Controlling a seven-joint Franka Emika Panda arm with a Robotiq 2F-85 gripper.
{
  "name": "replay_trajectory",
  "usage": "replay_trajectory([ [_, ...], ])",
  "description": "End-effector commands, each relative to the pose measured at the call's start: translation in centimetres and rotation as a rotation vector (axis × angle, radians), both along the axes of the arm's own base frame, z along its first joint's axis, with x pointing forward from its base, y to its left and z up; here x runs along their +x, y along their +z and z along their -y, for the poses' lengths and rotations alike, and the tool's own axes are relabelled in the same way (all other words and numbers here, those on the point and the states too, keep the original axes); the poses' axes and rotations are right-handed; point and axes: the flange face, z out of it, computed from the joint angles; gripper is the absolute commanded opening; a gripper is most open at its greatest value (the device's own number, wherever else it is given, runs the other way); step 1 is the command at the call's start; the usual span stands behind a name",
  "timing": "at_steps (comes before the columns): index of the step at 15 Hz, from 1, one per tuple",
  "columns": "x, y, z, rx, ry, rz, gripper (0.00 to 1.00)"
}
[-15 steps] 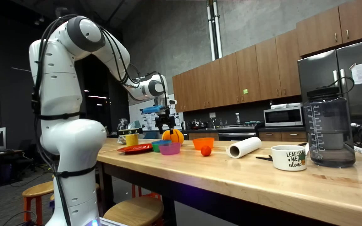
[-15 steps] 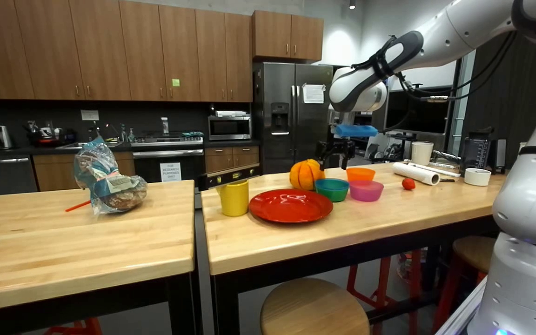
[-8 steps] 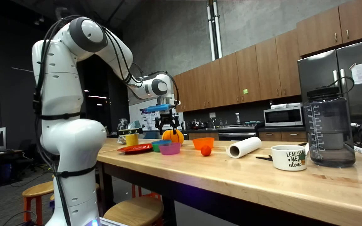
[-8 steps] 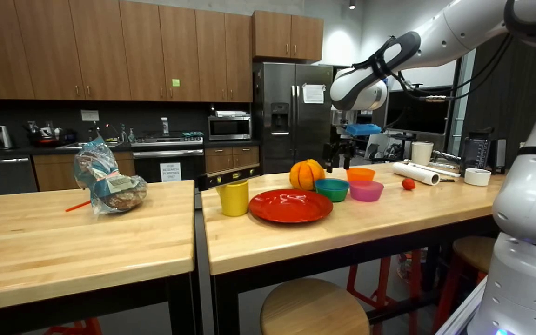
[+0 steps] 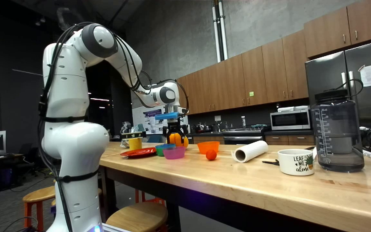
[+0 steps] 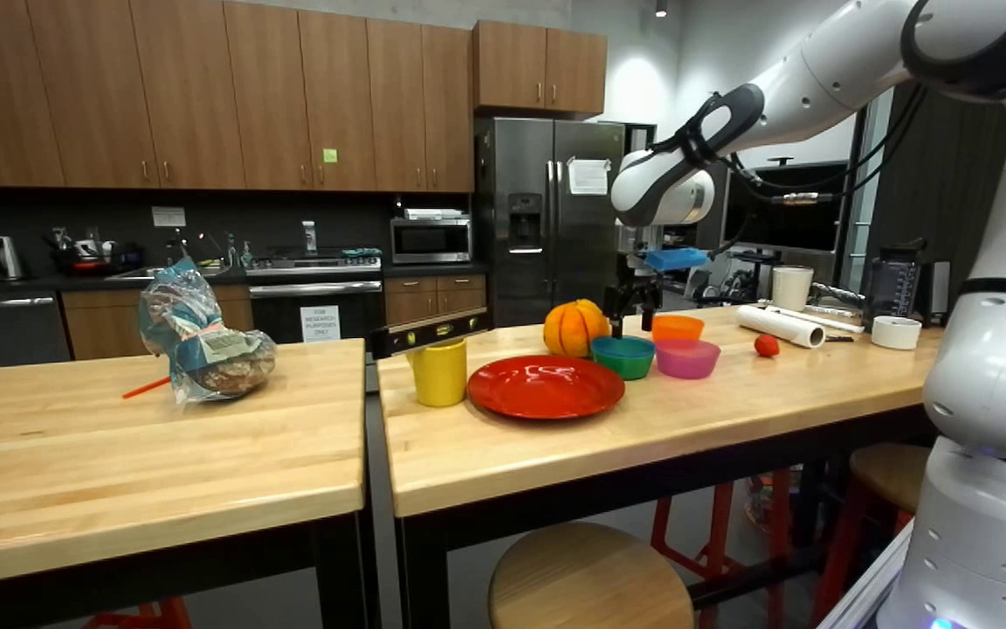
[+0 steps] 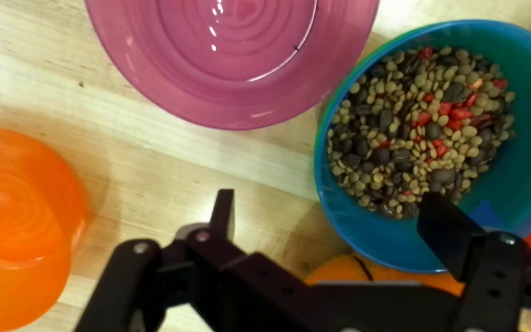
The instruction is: Pour the contents in the green bowl into the orange bowl
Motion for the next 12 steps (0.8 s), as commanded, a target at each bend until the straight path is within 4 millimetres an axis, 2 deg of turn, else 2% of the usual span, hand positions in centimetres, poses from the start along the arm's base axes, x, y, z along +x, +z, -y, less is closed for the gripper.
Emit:
replay_trajectory([
  [1, 0.9, -0.6, 1.3, -0.014, 0.004, -0.008, 1.0],
  [3, 0.9, -1.0, 1.8, -0.014, 0.003, -0.017, 1.0],
  [4, 0.9, -1.1, 2.2, -0.007, 0.0, -0.019, 0.96],
  [5, 0.8, -1.2, 2.5, -0.003, -0.001, -0.02, 0.74],
  [7, 0.7, -1.3, 3.1, -0.002, -0.004, -0.024, 0.71],
  [8, 0.6, -1.3, 3.3, 0.0, -0.004, -0.025, 0.66],
  [12, 0.5, -1.7, 3.3, 0.005, 0.01, -0.034, 0.32],
])
